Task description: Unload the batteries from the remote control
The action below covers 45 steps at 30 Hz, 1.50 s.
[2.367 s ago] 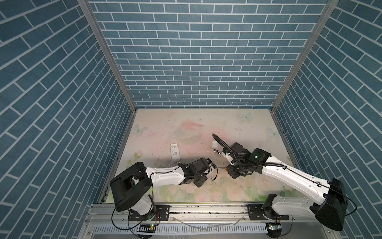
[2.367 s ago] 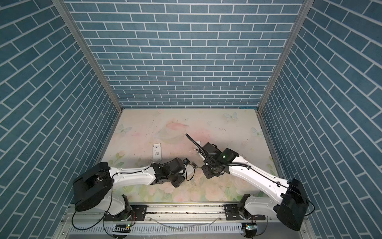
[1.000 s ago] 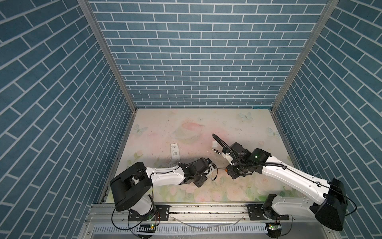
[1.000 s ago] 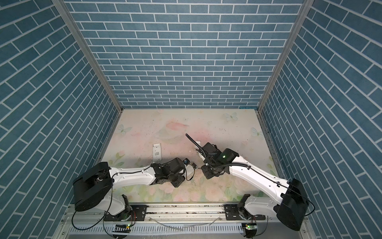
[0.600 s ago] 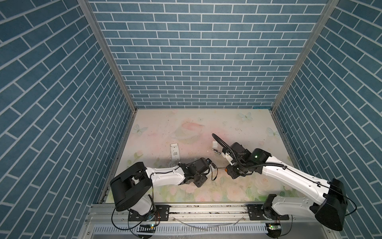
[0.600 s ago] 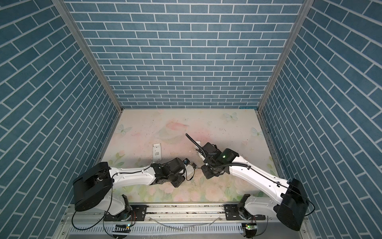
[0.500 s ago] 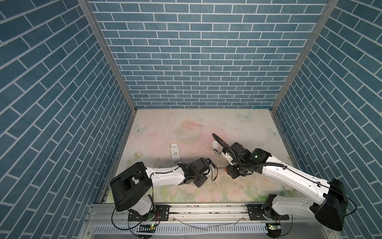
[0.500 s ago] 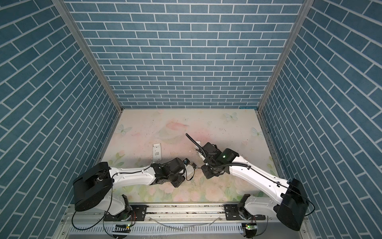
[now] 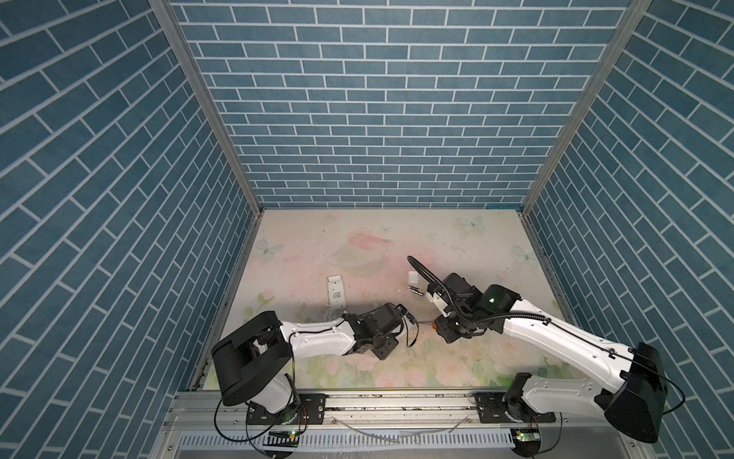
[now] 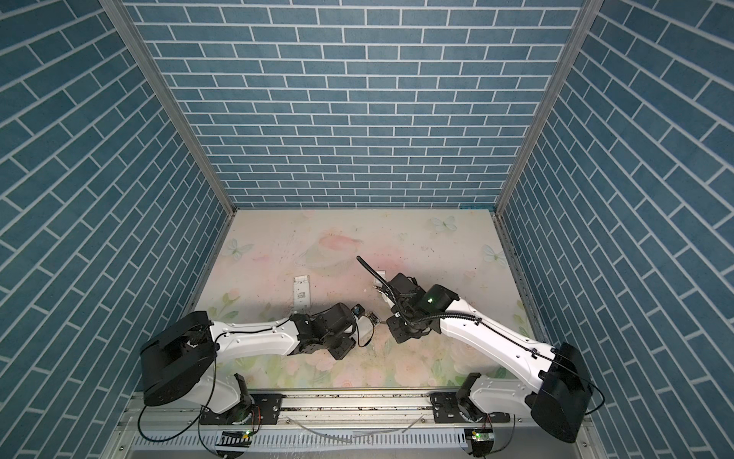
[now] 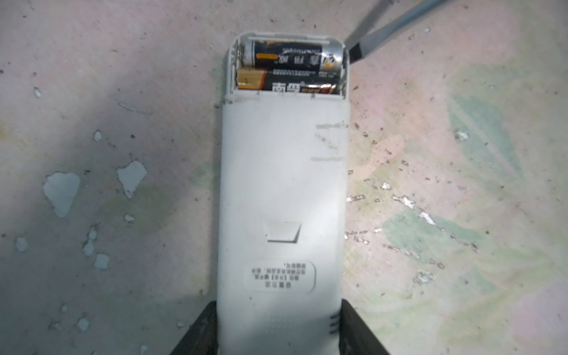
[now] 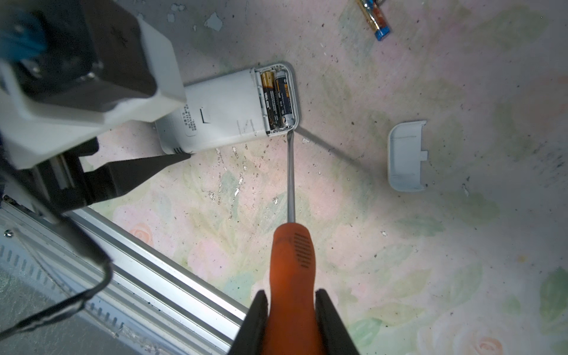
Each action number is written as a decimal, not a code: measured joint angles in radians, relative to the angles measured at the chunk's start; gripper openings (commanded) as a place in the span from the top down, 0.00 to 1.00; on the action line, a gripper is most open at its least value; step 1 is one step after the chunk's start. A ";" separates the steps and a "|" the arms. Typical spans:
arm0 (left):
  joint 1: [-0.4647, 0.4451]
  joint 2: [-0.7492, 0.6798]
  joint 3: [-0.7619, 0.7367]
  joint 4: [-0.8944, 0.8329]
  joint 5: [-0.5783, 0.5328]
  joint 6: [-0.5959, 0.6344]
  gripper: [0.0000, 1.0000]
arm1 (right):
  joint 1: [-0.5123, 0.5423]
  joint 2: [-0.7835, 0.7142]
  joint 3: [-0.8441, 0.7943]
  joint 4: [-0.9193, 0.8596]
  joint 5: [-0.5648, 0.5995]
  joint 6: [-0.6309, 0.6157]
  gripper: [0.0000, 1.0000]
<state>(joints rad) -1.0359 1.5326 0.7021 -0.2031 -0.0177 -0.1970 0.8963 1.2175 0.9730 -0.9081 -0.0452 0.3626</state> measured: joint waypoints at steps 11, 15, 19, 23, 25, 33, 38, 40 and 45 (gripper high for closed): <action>-0.002 0.000 0.000 0.000 -0.003 0.000 0.88 | -0.002 0.032 0.032 -0.019 -0.001 -0.001 1.00; -0.003 0.000 0.000 0.000 -0.004 0.000 0.88 | -0.004 0.046 0.045 -0.029 -0.003 -0.001 1.00; -0.003 0.000 0.000 0.001 -0.005 -0.001 0.88 | -0.005 0.055 0.054 -0.035 -0.004 -0.002 1.00; -0.003 0.000 0.000 0.001 -0.005 0.000 0.88 | -0.006 0.060 0.066 -0.044 -0.004 -0.002 1.00; -0.003 0.000 0.000 0.001 -0.005 0.000 0.88 | -0.006 0.060 0.066 -0.046 -0.004 -0.002 1.00; -0.003 0.000 0.000 0.001 -0.005 0.000 0.89 | -0.006 0.060 0.066 -0.046 -0.004 -0.002 1.00; -0.003 0.000 0.000 0.001 -0.005 0.000 0.89 | -0.006 0.060 0.066 -0.047 -0.005 -0.002 1.00; -0.003 0.001 0.000 0.001 -0.005 0.000 0.89 | -0.006 0.060 0.066 -0.047 -0.005 -0.002 1.00; -0.004 0.001 0.000 0.001 -0.006 0.000 0.89 | -0.006 0.060 0.077 -0.053 -0.012 -0.001 1.00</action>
<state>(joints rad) -1.0397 1.5337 0.7017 -0.2024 -0.0242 -0.1974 0.8906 1.2774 1.0500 -0.9607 -0.0570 0.3614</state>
